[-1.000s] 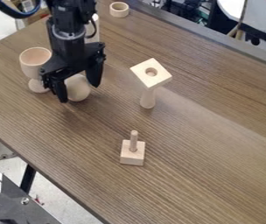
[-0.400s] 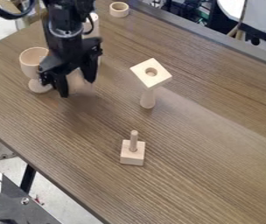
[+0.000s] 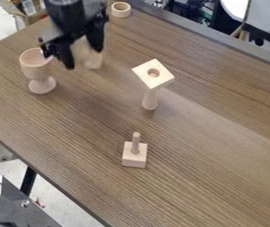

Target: Put the ball to the cup

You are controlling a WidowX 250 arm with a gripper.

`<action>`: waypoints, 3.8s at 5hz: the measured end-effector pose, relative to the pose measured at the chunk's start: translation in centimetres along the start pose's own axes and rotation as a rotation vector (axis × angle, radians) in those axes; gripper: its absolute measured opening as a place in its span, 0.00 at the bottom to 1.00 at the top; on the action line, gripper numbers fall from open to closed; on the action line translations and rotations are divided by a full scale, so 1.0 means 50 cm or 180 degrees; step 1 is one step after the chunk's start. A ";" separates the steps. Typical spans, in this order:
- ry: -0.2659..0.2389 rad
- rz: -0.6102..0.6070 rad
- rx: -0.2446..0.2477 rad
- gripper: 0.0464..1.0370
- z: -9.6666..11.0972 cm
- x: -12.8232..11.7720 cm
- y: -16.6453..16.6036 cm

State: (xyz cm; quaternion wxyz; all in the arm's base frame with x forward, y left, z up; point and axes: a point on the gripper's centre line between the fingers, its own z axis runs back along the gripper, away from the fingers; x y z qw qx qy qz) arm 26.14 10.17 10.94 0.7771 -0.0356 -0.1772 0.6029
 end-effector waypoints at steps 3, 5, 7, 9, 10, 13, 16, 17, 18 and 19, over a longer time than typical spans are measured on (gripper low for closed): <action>-0.0009 0.0179 0.0232 0.70 -0.016 0.053 0.031; -0.0048 0.0319 0.0308 0.70 -0.033 0.098 0.051; -0.0077 0.0376 0.0332 0.70 -0.034 0.118 0.063; -0.0082 0.0468 0.0139 0.70 -0.035 0.130 0.070; -0.0060 0.0557 -0.0027 0.70 -0.037 0.132 0.086; -0.0024 0.0489 0.0042 0.70 -0.038 0.131 0.097; -0.0034 0.0388 0.0159 0.96 -0.039 0.127 0.092; -0.0111 0.0340 0.0110 0.96 -0.025 0.128 0.079; -0.0262 0.0211 0.0018 0.96 0.013 0.131 0.050; -0.0379 0.0000 -0.0107 0.96 0.048 0.120 0.002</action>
